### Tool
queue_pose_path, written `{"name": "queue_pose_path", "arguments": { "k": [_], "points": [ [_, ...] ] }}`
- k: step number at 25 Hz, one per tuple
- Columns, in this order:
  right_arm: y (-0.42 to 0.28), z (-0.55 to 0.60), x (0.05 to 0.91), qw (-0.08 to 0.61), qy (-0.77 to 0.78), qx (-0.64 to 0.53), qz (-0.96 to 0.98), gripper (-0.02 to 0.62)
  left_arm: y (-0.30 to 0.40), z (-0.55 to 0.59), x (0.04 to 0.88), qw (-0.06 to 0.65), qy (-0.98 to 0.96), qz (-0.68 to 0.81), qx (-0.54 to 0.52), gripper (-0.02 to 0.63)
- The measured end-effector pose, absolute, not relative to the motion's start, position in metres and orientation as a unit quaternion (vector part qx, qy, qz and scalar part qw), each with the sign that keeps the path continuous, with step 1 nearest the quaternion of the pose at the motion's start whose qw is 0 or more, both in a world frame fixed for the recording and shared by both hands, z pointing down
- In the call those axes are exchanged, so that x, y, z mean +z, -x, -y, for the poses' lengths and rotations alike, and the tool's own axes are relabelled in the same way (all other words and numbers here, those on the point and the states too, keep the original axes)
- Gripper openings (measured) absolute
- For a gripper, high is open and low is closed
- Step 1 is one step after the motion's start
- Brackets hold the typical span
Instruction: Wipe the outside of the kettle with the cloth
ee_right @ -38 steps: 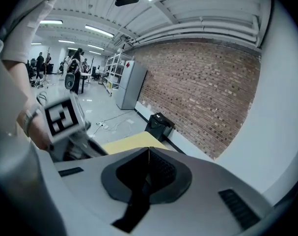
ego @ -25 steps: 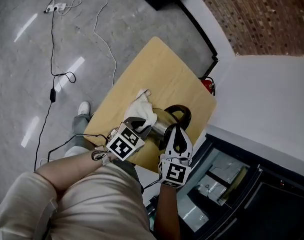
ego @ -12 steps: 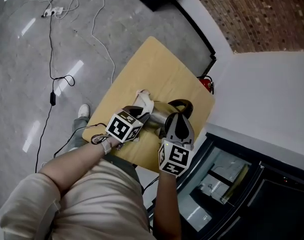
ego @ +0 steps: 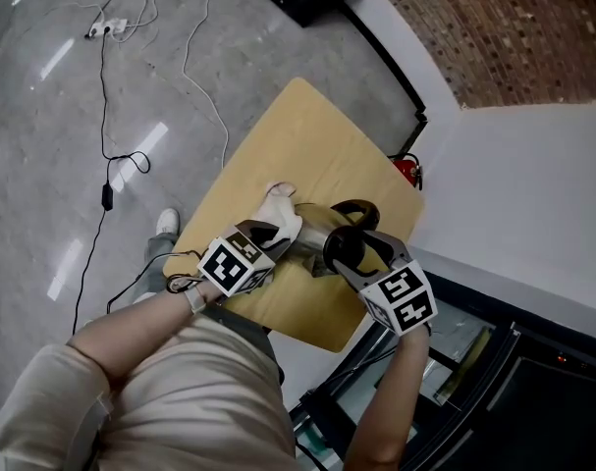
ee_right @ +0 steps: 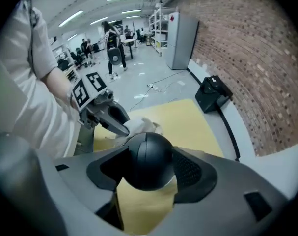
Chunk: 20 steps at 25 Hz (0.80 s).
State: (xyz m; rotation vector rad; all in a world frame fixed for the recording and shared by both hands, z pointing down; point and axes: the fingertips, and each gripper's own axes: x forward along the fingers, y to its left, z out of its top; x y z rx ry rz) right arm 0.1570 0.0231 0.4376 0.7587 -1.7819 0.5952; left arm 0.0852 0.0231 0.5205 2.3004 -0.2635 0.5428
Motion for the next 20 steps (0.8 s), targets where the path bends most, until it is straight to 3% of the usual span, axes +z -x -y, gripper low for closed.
{"name": "queue_pose_path", "arguments": {
  "k": [6,12,15,20],
  "points": [
    [-0.168,-0.01,0.431,0.407,-0.474,0.376,0.685,0.235,-0.088,-0.028,0.531,0.386,-0.89,0.114,0.213,0.064],
    [-0.162,-0.044,0.435,0.401,-0.541,0.413,0.614,0.233,-0.122,0.0,0.516,0.368,-0.906,0.117,0.174,0.063],
    [-0.161,-0.042,0.434,0.379,-0.554,0.402,0.623,0.233,-0.136,0.001,0.478,0.32,-0.933,0.074,0.145,0.063],
    [-0.161,-0.041,0.435,0.37,-0.556,0.393,0.632,0.233,-0.102,-0.039,0.476,0.267,-0.953,0.026,0.138,0.061]
  ]
}}
